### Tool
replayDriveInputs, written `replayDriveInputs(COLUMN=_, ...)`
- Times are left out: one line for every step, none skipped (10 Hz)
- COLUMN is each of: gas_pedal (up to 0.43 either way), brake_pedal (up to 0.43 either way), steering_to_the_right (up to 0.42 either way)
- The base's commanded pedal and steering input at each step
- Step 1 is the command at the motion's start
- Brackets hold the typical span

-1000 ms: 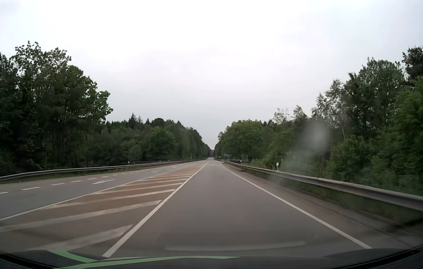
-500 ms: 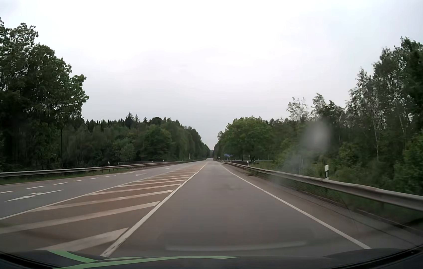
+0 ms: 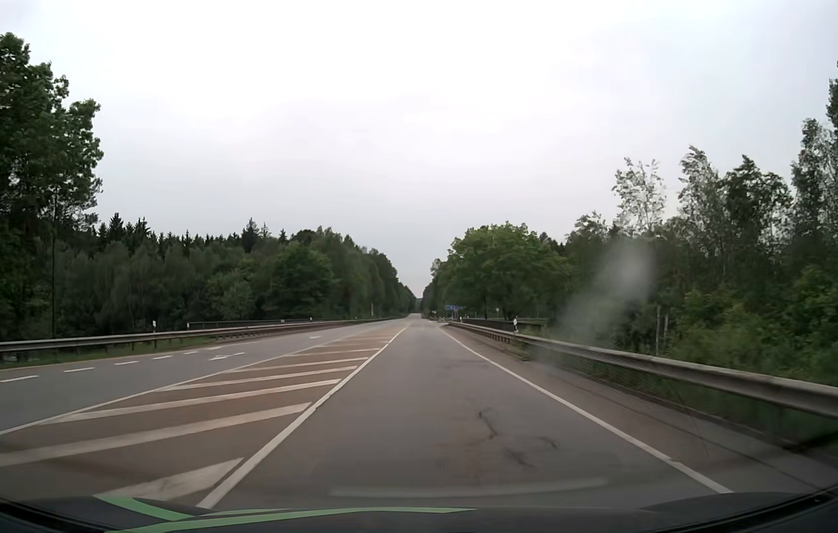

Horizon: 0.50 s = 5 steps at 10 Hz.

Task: Follow the waypoints while adhering to traffic rules and regulations

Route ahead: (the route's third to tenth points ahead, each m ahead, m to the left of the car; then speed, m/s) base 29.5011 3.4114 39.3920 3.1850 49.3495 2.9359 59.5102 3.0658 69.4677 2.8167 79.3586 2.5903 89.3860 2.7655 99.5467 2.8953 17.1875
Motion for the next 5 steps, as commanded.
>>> replayDriveInputs(gas_pedal=0.059, brake_pedal=0.0, steering_to_the_right=0.0)
replayDriveInputs(gas_pedal=0.059, brake_pedal=0.0, steering_to_the_right=0.0)
replayDriveInputs(gas_pedal=0.059, brake_pedal=0.0, steering_to_the_right=0.0)
replayDriveInputs(gas_pedal=0.059, brake_pedal=0.0, steering_to_the_right=0.0)
replayDriveInputs(gas_pedal=0.059, brake_pedal=0.0, steering_to_the_right=0.0)
